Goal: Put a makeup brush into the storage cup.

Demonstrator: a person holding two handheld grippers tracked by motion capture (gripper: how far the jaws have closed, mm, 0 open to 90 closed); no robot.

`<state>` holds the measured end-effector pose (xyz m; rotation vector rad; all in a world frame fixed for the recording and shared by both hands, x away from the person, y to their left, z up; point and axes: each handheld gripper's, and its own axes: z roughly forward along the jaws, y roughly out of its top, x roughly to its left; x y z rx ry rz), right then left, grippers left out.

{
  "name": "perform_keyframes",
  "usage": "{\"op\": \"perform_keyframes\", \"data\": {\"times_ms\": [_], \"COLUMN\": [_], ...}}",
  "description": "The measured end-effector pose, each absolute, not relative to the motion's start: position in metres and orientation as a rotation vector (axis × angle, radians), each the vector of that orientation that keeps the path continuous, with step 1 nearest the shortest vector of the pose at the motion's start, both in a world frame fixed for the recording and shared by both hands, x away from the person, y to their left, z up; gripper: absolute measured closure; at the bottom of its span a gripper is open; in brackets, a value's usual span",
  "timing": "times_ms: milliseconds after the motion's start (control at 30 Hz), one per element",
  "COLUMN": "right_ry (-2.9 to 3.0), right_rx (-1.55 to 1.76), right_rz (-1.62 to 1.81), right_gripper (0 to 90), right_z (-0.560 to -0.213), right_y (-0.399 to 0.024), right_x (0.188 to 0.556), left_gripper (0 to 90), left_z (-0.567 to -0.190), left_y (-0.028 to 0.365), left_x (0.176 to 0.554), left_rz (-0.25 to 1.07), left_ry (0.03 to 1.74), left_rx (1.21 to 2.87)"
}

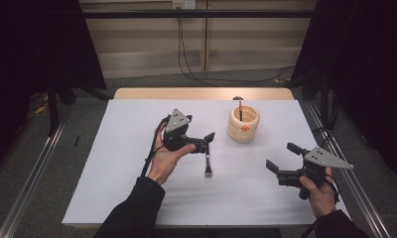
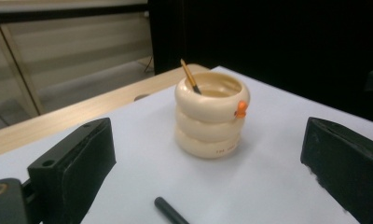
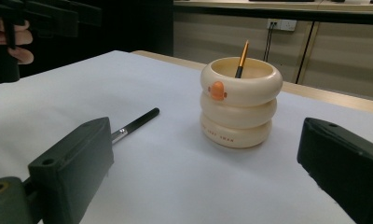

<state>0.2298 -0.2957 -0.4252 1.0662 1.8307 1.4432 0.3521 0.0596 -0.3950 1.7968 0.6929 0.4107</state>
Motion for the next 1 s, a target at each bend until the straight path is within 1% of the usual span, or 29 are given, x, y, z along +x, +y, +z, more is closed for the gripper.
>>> {"op": "perform_keyframes", "data": {"times_ms": [133, 233, 433, 533, 700, 767, 900, 1000], "right_ry": [1.832, 1.832, 1.834, 1.833, 1.838, 1.835, 1.836, 1.838], "right_rx": [1.063, 1.064, 1.063, 1.064, 1.060, 1.063, 1.062, 1.062], "right_rz": [1.443, 1.445, 1.445, 1.445, 1.446, 1.445, 1.444, 1.446], "right_gripper": [3.2, 3.2, 3.2, 3.2, 3.1, 3.1, 3.1, 3.2], "right_z": [-0.425, -0.425, -0.425, -0.425, -0.425, -0.425, -0.425, -0.425], "right_y": [-0.295, -0.295, -0.296, -0.295, -0.295, -0.295, -0.295, -0.295], "right_x": [0.230, 0.229, 0.230, 0.229, 0.229, 0.229, 0.229, 0.229], "left_gripper": [2.6, 3.4, 3.6, 5.0, 5.0, 5.2, 7.3, 10.3], "left_z": [-0.399, -0.401, -0.405, -0.406, -0.410, -0.410, -0.412, -0.414], "left_y": [0.057, 0.056, 0.053, 0.053, 0.055, 0.055, 0.054, 0.053], "left_x": [0.355, 0.356, 0.356, 0.358, 0.361, 0.362, 0.361, 0.363], "left_rz": [0.403, 0.426, 0.397, 0.353, 0.324, 0.336, 0.314, 0.251], "left_ry": [0.716, 0.719, 0.729, 0.751, 0.788, 0.803, 0.839, 0.880], "left_rx": [1.823, 1.843, 1.892, 1.925, 1.965, 1.984, 2.027, 2.047]}}
